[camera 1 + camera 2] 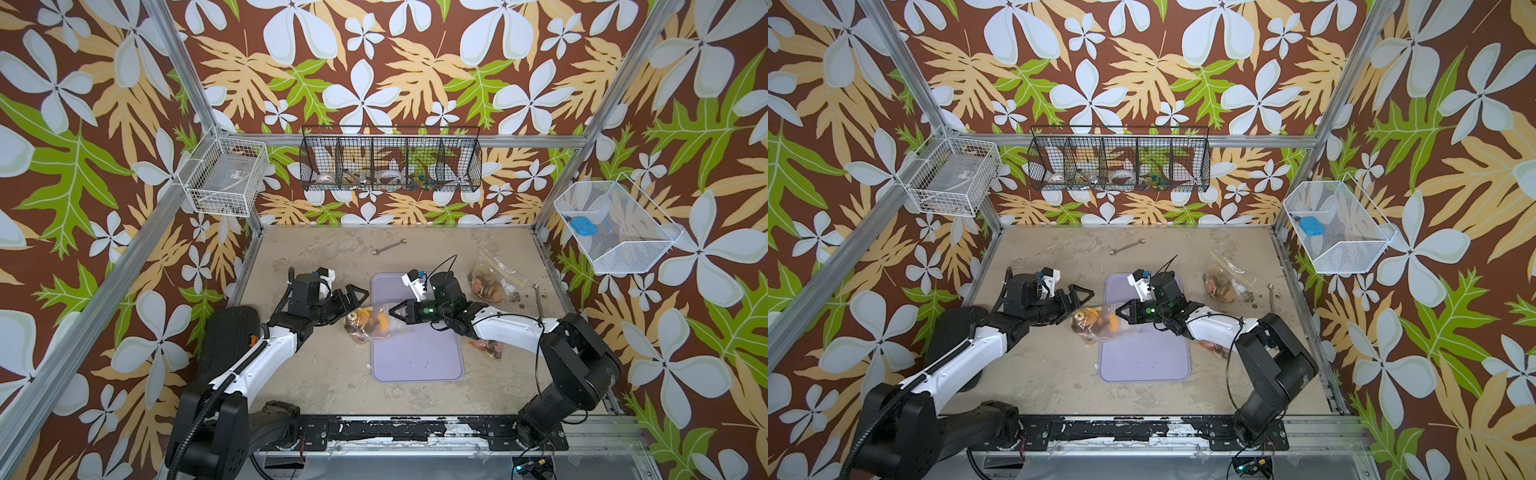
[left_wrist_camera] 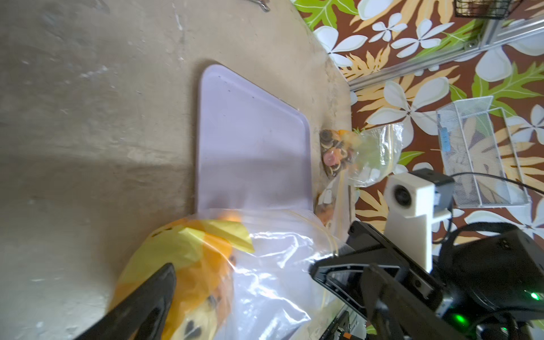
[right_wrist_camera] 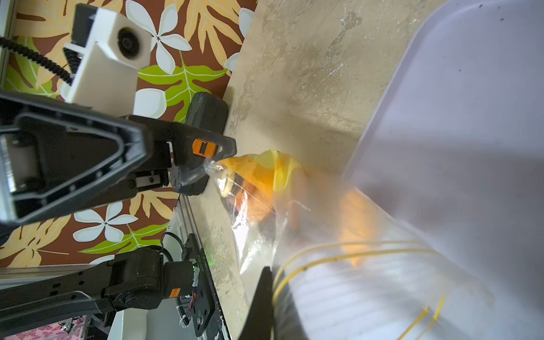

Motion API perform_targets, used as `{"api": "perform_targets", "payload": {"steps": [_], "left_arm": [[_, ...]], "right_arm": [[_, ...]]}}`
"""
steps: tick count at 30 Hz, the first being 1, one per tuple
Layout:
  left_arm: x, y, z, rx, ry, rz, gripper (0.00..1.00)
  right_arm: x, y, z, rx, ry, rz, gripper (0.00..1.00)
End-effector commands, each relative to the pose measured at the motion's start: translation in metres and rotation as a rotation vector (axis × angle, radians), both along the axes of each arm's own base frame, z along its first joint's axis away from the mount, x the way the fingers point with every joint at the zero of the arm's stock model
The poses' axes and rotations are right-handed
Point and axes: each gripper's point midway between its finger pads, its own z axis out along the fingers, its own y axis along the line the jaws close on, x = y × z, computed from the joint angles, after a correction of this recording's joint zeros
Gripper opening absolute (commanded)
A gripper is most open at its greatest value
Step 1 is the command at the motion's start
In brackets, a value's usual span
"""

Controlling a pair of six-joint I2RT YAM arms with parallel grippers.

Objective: Pour cookies out of the ziploc bag
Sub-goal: 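Pour the cookies out of the ziploc bag onto the tray.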

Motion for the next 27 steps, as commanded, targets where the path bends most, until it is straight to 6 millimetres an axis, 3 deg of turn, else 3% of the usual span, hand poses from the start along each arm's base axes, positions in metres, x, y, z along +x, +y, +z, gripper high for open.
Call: {"api": "perform_targets", "payload": {"steps": [1, 5, 12, 16, 21, 27], "left_arm": [[0.001, -0.008, 0.016, -0.062, -0.015, 0.041, 1.00], [-0.005, -0.017, 0.014, -0.036, -0.016, 0.010, 1.00], [-0.008, 0.025, 0.012, 0.251, -0.090, 0.074, 1.00], [-0.010, 0.039, 0.009, 0.308, -0.099, 0.101, 1.00], [-0.009, 0.033, -0.013, 0.264, -0.051, 0.098, 1.00], [0.000, 0.012, -0.014, 0.183, -0.040, 0.064, 1.00]], "right_arm": [[0.005, -0.008, -0.007, -0.034, -0.006, -0.036, 0.00], [0.008, -0.023, -0.017, -0.034, 0.023, -0.081, 0.00], [0.004, -0.025, -0.026, -0.035, 0.040, -0.066, 0.00], [0.000, -0.028, -0.028, -0.040, 0.033, -0.063, 0.00], [-0.005, -0.030, -0.029, -0.028, 0.029, -0.060, 0.00], [-0.010, -0.032, -0.026, -0.016, 0.022, -0.052, 0.00]]}}
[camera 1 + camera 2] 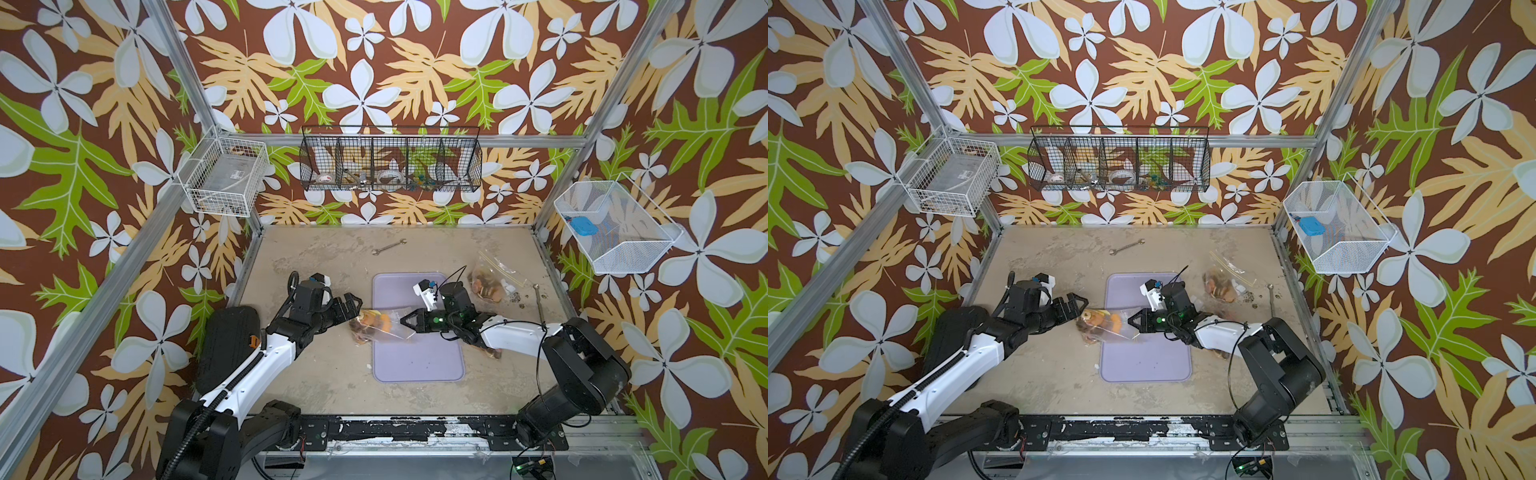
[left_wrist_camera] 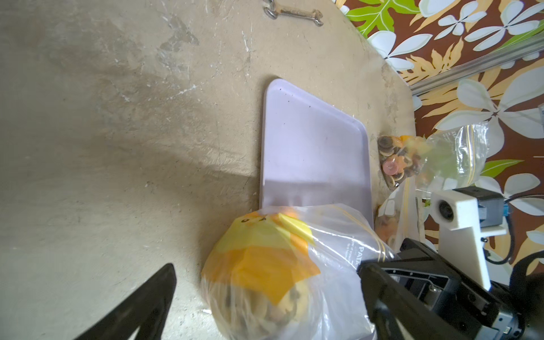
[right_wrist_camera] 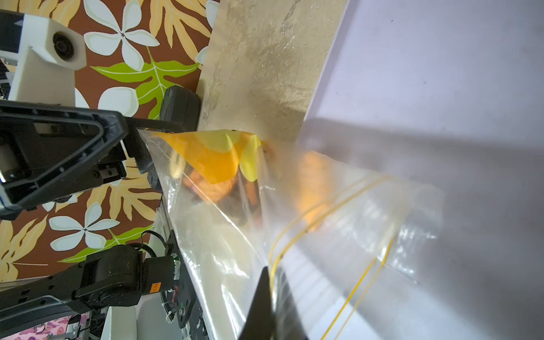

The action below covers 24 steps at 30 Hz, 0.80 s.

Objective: Pour cookies out of the ziploc bag
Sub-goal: 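Pour the cookies out of the ziploc bag onto the tray.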

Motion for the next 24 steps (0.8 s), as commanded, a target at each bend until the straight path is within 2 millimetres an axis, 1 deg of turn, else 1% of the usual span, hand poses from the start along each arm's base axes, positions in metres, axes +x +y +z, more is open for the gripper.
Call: {"api": "perform_targets", "payload": {"steps": [1, 3, 7, 10, 11, 14, 19, 22, 24], "left_arm": [[0.007, -0.021, 0.011, -0.076, -0.022, -0.036, 1.00], [0.003, -0.035, 0.014, -0.103, -0.019, -0.062, 1.00], [-0.013, -0.062, 0.024, -0.186, -0.005, -0.110, 1.00], [-0.019, -0.067, 0.031, -0.207, -0.012, -0.136, 1.00], [-0.019, -0.065, 0.033, -0.191, -0.019, -0.136, 1.00], [-0.018, -0.046, 0.033, -0.069, -0.047, -0.114, 1.00], [-0.016, -0.011, 0.020, 0.096, -0.040, -0.086, 1.00], [-0.014, 0.002, 0.017, 0.166, -0.038, -0.075, 0.98], [-0.013, 0.005, 0.018, 0.194, -0.045, -0.078, 0.97]], "right_arm": [[0.001, 0.001, 0.007, 0.020, -0.026, 0.005, 0.00], [0.001, 0.001, 0.006, 0.018, -0.022, 0.001, 0.00], [0.003, 0.002, 0.004, 0.027, -0.012, -0.006, 0.00], [0.004, 0.003, 0.000, 0.025, -0.002, -0.007, 0.00], [0.004, 0.004, -0.002, 0.023, 0.002, -0.008, 0.00], [0.004, 0.004, -0.004, 0.019, 0.006, -0.006, 0.00], [0.004, 0.004, -0.001, 0.021, 0.000, -0.004, 0.00], [0.003, 0.004, 0.001, 0.019, -0.003, 0.000, 0.00], [0.003, 0.004, 0.002, 0.018, -0.007, 0.004, 0.00]]}}
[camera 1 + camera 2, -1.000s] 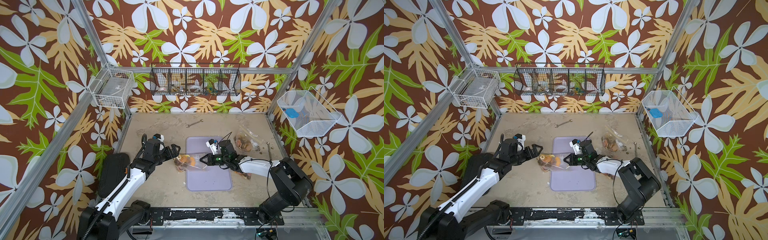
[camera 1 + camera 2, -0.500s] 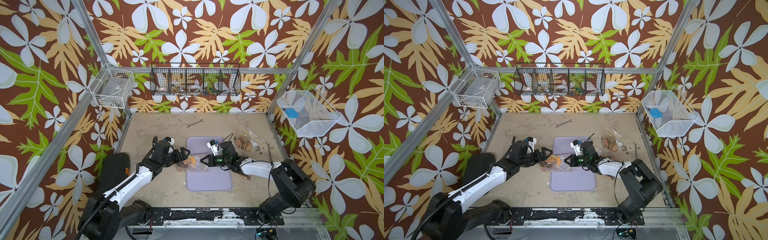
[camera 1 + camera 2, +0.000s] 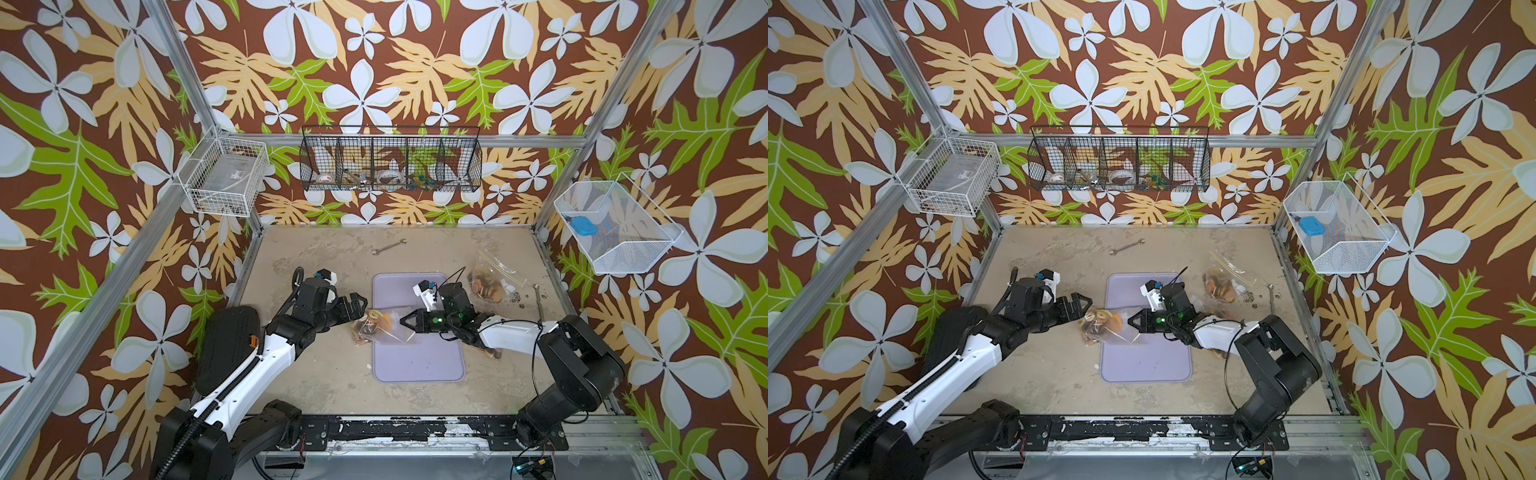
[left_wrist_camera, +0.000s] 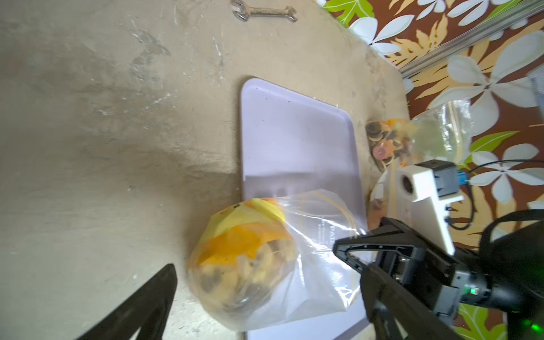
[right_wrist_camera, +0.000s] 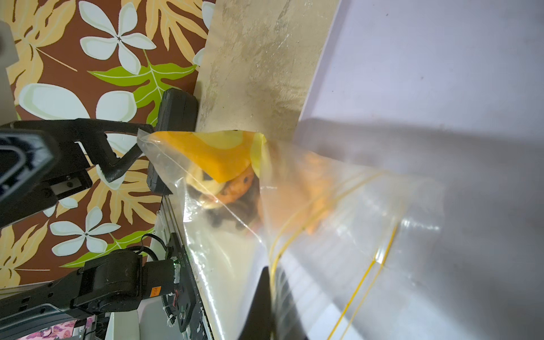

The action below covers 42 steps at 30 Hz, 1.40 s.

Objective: Pour cookies out of the ziploc bag
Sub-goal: 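Pour the cookies out of the ziploc bag onto the tray.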

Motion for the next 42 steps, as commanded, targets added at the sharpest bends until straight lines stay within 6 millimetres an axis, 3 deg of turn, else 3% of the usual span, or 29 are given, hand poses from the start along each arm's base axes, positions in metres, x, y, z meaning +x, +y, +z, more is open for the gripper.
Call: {"api": "perform_targets", "payload": {"steps": [1, 11, 14, 20, 23, 26, 32, 42], "left_arm": [[-0.001, 0.013, -0.007, 0.105, -0.002, -0.012, 0.95], [0.004, 0.001, -0.017, 0.074, 0.029, -0.079, 0.69], [0.002, -0.002, -0.020, 0.062, 0.040, -0.091, 0.55], [0.000, -0.004, -0.028, 0.058, 0.065, -0.102, 0.44], [0.000, -0.004, -0.030, 0.063, 0.067, -0.102, 0.32], [0.001, -0.005, -0.031, 0.064, 0.068, -0.106, 0.30], [0.006, -0.005, -0.028, 0.072, 0.051, -0.106, 0.11], [0.021, -0.003, -0.019, 0.101, 0.016, -0.087, 0.00]], "right_arm": [[0.000, 0.002, 0.007, 0.010, -0.024, 0.015, 0.00], [0.000, 0.003, 0.009, 0.010, -0.021, 0.025, 0.00], [0.000, 0.003, 0.007, 0.008, -0.018, 0.024, 0.00], [0.000, 0.003, 0.006, 0.007, -0.017, 0.026, 0.00], [0.001, 0.004, 0.008, 0.010, -0.019, 0.028, 0.00], [0.001, 0.005, 0.010, 0.011, -0.021, 0.031, 0.00], [0.001, 0.006, 0.015, 0.015, -0.025, 0.040, 0.00], [0.016, 0.019, 0.038, 0.034, -0.046, 0.060, 0.00]]}}
